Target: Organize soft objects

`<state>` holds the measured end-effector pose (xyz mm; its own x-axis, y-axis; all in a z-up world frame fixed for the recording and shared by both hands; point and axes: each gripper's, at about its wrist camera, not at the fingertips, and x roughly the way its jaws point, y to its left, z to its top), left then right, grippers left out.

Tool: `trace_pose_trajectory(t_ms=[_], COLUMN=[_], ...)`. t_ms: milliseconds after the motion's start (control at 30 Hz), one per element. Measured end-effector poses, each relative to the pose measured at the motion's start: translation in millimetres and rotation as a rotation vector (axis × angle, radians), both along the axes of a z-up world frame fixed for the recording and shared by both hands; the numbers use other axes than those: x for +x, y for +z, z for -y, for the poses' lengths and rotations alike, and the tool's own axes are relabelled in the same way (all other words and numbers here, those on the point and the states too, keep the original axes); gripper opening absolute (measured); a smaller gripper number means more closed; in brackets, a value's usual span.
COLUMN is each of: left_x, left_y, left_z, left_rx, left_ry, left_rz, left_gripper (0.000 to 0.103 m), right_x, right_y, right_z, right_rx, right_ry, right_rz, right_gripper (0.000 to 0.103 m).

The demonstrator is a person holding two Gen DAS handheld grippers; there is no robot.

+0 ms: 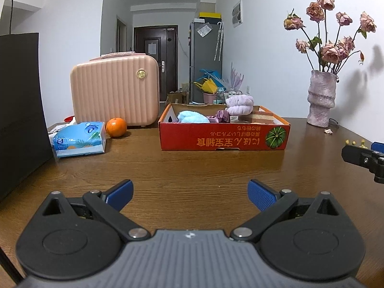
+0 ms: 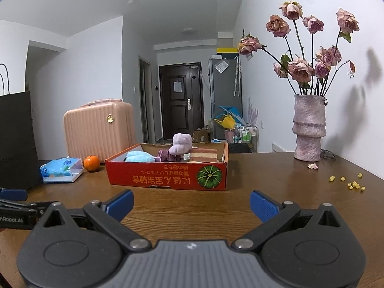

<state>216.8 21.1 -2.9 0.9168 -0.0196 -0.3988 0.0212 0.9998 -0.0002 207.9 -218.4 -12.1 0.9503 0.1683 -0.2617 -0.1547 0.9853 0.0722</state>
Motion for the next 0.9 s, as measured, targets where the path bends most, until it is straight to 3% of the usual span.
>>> trace_pose_trajectory(t_ms=[900], left_x=[-2.5], left_y=[0.5], left_z=[3.6], left_rx=[0.005], left_ry=[-0.006], left_rz=[0.007], left_gripper=[0.103], right_x=[0.5], right_y=[1.5], right_z=[0.6], right_rx=[-0.001], right_ry=[-0.001], right_rz=[0.001], right_gripper=[0.103])
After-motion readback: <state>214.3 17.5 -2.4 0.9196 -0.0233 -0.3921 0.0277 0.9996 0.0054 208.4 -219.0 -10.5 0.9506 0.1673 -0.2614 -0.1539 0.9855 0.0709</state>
